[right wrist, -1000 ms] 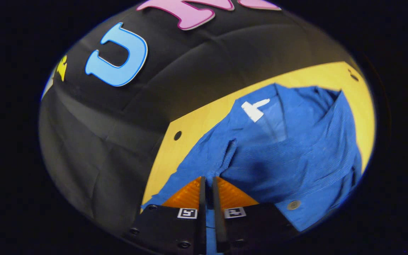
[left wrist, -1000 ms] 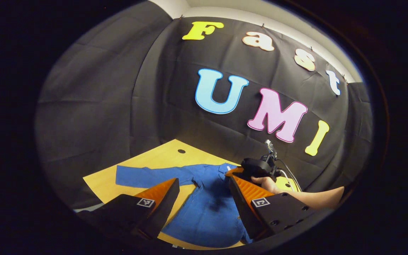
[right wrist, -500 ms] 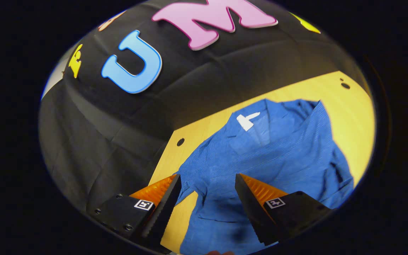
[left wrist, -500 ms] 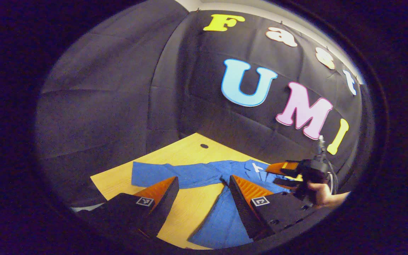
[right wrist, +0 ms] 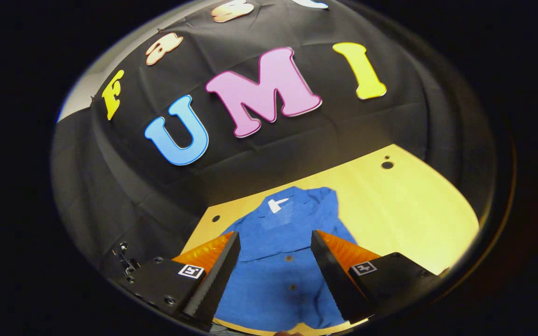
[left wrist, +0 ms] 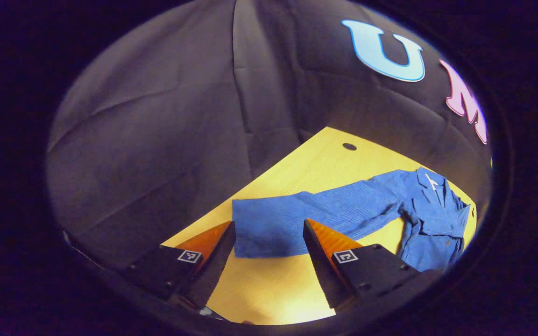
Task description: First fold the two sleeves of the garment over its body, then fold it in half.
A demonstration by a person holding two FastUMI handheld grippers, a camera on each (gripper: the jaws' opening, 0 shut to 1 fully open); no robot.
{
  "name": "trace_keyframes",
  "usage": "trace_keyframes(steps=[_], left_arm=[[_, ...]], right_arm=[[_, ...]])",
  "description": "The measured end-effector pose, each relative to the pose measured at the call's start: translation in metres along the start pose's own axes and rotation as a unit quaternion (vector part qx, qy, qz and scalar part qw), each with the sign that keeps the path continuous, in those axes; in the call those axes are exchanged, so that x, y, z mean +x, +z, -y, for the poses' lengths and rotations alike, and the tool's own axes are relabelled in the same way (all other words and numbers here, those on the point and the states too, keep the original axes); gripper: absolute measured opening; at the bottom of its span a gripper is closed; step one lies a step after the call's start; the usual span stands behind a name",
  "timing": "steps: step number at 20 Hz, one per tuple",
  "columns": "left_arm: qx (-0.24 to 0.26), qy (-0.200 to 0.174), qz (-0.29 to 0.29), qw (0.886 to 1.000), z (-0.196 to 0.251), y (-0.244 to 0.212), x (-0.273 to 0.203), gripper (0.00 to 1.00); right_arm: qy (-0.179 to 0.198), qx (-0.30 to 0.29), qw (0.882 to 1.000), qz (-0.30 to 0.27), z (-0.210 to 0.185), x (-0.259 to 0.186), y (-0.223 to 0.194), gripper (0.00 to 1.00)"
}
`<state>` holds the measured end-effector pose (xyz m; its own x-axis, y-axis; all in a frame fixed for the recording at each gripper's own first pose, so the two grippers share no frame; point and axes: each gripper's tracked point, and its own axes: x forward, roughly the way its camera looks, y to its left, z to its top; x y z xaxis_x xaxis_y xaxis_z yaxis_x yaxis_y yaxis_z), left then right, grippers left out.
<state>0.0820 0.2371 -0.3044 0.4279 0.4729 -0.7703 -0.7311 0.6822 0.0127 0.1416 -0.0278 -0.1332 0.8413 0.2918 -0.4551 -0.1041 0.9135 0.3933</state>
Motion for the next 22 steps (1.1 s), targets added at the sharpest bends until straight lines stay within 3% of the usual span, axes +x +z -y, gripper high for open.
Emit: trace_keyframes(steps=[4,8,12,14,15,16,19,21,22], left_arm=[[0.011,0.035,-0.043,0.998,0.012,0.017,0.014,0.85],[-0.008,0.013,-0.105,0.994,0.031,0.011,0.033,0.85],[0.005,0.0,-0.102,0.995,0.027,0.009,0.03,0.85],[0.012,-0.007,-0.097,0.995,0.031,0.013,0.032,0.8],[0.016,-0.014,-0.089,0.996,0.033,0.016,0.031,0.67],[0.026,-0.024,-0.076,0.996,0.034,0.018,0.033,0.63],[0.024,-0.036,-0.071,0.997,0.04,0.019,0.041,0.17],[0.026,-0.047,-0.072,0.996,0.041,0.021,0.039,0.06],[0.019,-0.058,-0.08,0.995,0.043,0.02,0.044,0.08]], right_arm=[[-0.048,-0.052,0.995,0.065,0.019,-0.053,0.033,0.97],[-0.072,-0.107,0.986,0.107,0.017,-0.088,0.058,0.97],[-0.076,-0.145,0.976,0.146,0.006,-0.106,0.079,0.97],[-0.075,-0.15,0.974,0.155,0.01,-0.103,0.089,0.96],[-0.076,-0.151,0.973,0.155,0.011,-0.103,0.088,0.97],[-0.076,-0.152,0.973,0.157,0.01,-0.103,0.088,0.97],[-0.075,-0.151,0.975,0.146,0.01,-0.101,0.083,0.96],[-0.073,-0.154,0.974,0.146,0.001,-0.103,0.074,0.97],[-0.074,-0.158,0.974,0.145,0.003,-0.101,0.073,0.97]])
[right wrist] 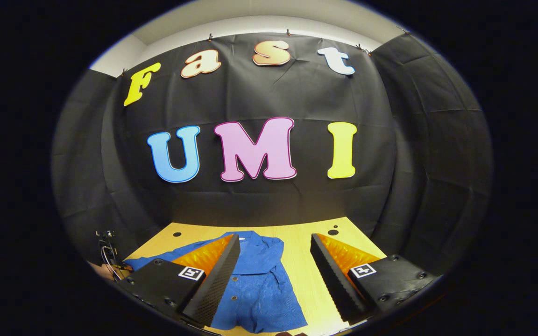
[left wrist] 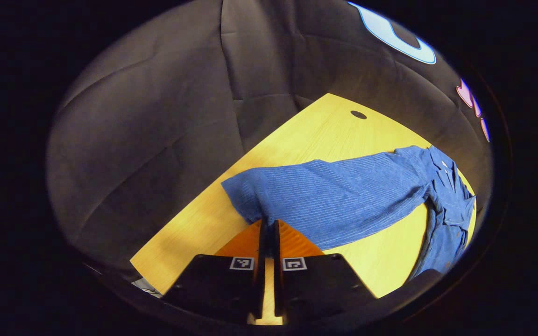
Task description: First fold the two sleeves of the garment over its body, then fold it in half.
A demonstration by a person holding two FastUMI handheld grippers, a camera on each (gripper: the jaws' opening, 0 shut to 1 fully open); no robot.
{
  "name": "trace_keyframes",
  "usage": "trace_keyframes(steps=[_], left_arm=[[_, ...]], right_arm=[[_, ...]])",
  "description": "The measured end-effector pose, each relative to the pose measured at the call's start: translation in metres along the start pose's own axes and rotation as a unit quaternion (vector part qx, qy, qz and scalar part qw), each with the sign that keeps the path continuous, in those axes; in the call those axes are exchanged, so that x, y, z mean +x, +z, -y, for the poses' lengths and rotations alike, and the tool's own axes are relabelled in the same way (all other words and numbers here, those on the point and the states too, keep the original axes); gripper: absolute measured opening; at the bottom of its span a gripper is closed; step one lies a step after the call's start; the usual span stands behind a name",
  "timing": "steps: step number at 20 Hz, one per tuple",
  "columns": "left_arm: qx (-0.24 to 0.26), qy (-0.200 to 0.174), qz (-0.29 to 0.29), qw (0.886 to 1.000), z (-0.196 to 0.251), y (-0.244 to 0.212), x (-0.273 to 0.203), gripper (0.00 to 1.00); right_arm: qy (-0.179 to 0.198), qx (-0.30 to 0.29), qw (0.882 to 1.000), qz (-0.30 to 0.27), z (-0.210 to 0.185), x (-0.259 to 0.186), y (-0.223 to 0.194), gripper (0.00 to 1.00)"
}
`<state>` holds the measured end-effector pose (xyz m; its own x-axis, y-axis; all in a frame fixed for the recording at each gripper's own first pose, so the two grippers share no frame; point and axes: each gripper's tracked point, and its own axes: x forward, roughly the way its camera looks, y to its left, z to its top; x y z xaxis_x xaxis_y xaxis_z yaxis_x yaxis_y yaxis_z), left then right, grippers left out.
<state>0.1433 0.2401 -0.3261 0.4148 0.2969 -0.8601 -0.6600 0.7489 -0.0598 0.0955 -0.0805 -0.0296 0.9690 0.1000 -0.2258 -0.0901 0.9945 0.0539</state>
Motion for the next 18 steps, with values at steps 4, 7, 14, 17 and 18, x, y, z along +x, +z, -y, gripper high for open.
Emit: trace_keyframes(steps=[4,7,14,17,18], left_arm=[[-0.045,-0.029,-0.006,0.999,0.012,0.007,-0.012,0.0],[-0.052,-0.111,0.062,0.991,0.063,0.042,-0.037,0.0],[0.088,-0.329,0.14,0.93,0.312,0.077,-0.139,0.0],[0.134,-0.405,0.129,0.895,0.433,0.052,-0.168,0.0],[0.143,-0.414,0.119,0.891,0.466,0.04,-0.167,0.0]], right_arm=[[0.0,-0.002,1.0,-0.011,0.005,0.005,-0.009,0.96],[-0.004,-0.003,1.0,-0.018,0.017,0.01,-0.013,0.97],[-0.025,0.013,0.999,-0.026,0.069,0.023,-0.022,0.97],[-0.037,0.013,0.999,-0.033,0.097,0.026,-0.032,0.97],[-0.041,0.012,0.999,-0.033,0.106,0.027,-0.034,0.97]])
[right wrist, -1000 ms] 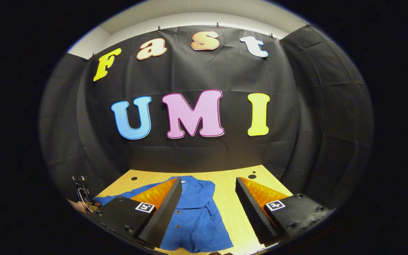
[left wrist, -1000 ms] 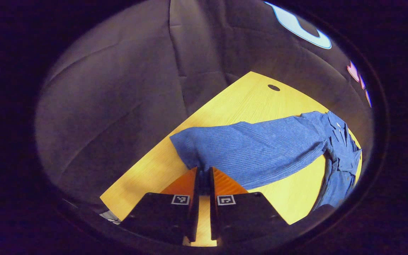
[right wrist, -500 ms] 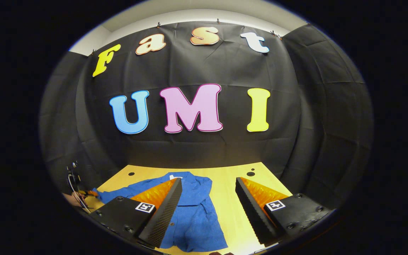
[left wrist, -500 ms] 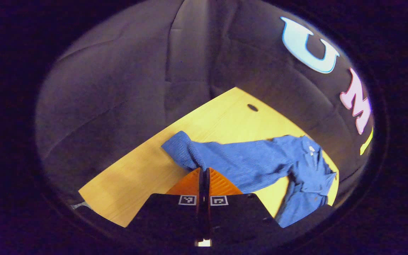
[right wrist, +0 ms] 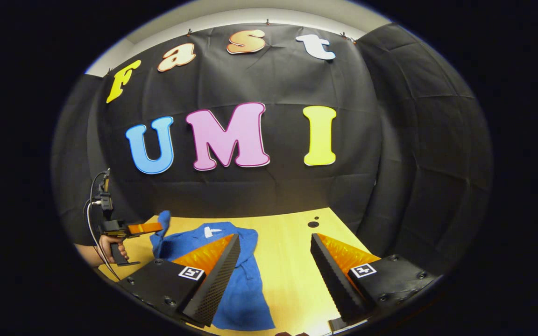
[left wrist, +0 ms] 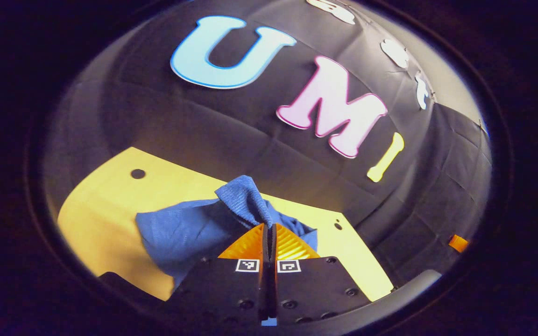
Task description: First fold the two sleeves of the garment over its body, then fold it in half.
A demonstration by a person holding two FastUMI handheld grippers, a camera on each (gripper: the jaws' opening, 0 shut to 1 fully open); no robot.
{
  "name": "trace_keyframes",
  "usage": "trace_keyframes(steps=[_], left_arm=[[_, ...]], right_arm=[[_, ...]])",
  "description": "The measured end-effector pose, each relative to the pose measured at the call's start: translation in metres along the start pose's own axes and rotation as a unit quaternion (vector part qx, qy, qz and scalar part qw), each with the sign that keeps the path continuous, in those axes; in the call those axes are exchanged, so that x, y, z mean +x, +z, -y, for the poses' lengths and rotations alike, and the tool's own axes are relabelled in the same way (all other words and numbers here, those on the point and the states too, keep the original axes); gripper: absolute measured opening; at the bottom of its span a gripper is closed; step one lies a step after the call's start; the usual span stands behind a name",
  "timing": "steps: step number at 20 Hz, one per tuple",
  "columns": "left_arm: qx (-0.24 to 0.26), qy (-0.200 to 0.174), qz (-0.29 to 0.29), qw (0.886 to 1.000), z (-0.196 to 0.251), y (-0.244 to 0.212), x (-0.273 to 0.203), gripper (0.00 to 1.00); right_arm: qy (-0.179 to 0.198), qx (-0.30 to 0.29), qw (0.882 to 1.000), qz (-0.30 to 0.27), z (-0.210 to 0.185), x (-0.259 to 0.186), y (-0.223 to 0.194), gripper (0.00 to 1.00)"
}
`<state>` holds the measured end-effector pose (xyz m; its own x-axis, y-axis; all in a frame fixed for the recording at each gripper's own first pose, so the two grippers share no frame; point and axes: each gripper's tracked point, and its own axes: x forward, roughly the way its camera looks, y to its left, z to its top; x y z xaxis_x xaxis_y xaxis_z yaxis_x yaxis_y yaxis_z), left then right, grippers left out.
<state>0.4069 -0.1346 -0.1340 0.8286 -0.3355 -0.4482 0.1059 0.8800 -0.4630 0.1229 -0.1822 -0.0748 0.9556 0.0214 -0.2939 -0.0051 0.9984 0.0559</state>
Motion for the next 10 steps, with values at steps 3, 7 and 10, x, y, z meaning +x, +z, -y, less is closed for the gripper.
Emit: trace_keyframes(steps=[3,7,10], left_arm=[[0.016,0.002,-0.028,0.999,0.056,-0.025,0.061,0.14],[0.001,0.002,-0.043,0.999,0.079,-0.047,0.083,0.83],[0.002,0.026,-0.049,0.998,0.061,-0.059,0.048,0.85]], right_arm=[[-0.007,0.001,1.0,-0.013,0.02,0.004,-0.014,0.97],[-0.007,0.011,0.999,-0.043,0.03,0.017,-0.048,0.97],[-0.003,0.027,0.996,-0.081,0.02,0.029,-0.085,0.97]])
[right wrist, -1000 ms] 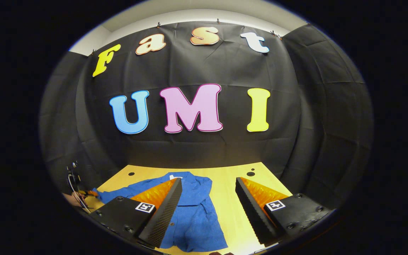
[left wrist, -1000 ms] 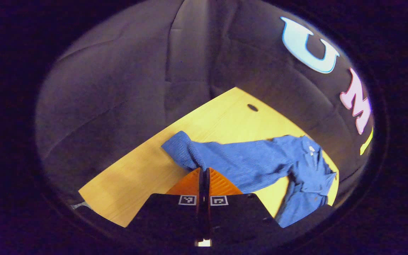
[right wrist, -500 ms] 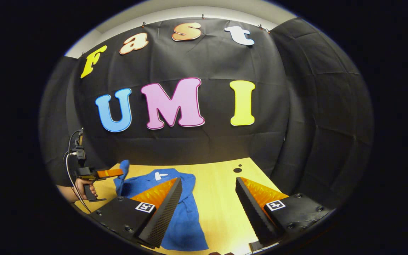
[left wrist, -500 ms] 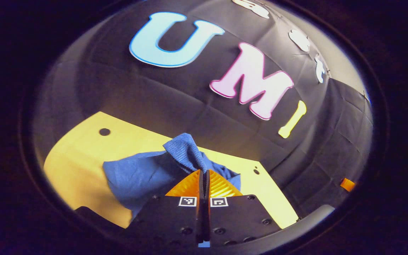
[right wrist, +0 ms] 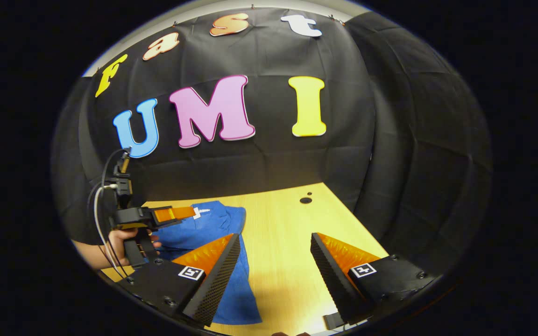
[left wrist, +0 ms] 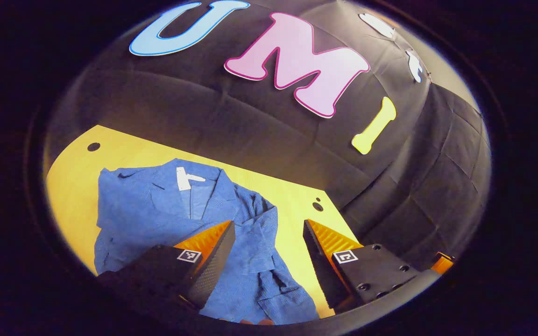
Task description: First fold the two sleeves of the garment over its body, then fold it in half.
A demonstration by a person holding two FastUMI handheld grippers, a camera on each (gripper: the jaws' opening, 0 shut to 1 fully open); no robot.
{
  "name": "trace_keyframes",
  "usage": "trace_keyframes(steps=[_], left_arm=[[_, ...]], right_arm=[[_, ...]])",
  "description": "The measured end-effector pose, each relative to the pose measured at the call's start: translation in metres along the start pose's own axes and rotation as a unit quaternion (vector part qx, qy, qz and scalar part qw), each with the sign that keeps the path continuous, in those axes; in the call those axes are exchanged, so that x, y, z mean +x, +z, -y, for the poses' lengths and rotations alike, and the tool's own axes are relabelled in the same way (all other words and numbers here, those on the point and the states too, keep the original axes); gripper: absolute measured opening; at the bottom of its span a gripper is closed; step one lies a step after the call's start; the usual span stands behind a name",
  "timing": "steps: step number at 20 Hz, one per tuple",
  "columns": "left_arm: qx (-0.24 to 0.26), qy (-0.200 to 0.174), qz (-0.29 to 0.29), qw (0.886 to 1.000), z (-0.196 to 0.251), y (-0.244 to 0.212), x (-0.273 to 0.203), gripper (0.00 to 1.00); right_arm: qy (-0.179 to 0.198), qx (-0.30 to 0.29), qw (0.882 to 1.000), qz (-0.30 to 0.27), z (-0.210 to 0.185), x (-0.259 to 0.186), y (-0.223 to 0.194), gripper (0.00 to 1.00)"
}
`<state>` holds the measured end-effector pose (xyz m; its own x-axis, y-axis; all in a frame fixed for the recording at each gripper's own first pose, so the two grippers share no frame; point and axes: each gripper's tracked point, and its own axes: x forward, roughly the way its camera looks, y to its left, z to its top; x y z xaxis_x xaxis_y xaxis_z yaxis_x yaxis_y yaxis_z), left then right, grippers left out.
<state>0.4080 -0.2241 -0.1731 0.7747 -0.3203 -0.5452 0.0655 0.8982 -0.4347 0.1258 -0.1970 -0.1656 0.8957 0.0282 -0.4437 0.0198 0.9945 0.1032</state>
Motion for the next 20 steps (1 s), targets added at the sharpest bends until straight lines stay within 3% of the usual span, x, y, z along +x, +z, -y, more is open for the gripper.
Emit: trace_keyframes(steps=[1,3,7,9,11,16,20], left_arm=[[0.003,0.019,0.0,1.0,-0.013,-0.007,-0.016,0.82],[0.008,0.063,-0.004,0.998,-0.045,-0.023,-0.059,0.85],[0.031,0.142,-0.062,0.987,-0.102,-0.091,-0.148,0.85],[0.057,0.187,-0.11,0.974,-0.129,-0.132,-0.187,0.85],[0.065,0.243,-0.165,0.954,-0.157,-0.172,-0.218,0.85],[0.001,0.243,-0.245,0.939,-0.178,-0.235,-0.223,0.82],[-0.025,0.217,-0.273,0.937,-0.176,-0.245,-0.218,0.85]], right_arm=[[0.004,0.0,1.0,-0.018,-0.006,0.006,-0.014,0.97],[0.015,-0.006,0.998,-0.053,-0.018,0.013,-0.045,0.97],[0.023,-0.027,0.99,-0.134,-0.038,0.017,-0.107,0.97],[0.017,-0.035,0.982,-0.185,-0.038,0.015,-0.141,0.98],[0.008,-0.055,0.972,-0.227,-0.035,0.017,-0.172,0.98],[-0.011,-0.078,0.944,-0.319,-0.029,0.022,-0.236,0.99],[-0.019,-0.057,0.935,-0.349,-0.029,0.024,-0.255,0.99]])
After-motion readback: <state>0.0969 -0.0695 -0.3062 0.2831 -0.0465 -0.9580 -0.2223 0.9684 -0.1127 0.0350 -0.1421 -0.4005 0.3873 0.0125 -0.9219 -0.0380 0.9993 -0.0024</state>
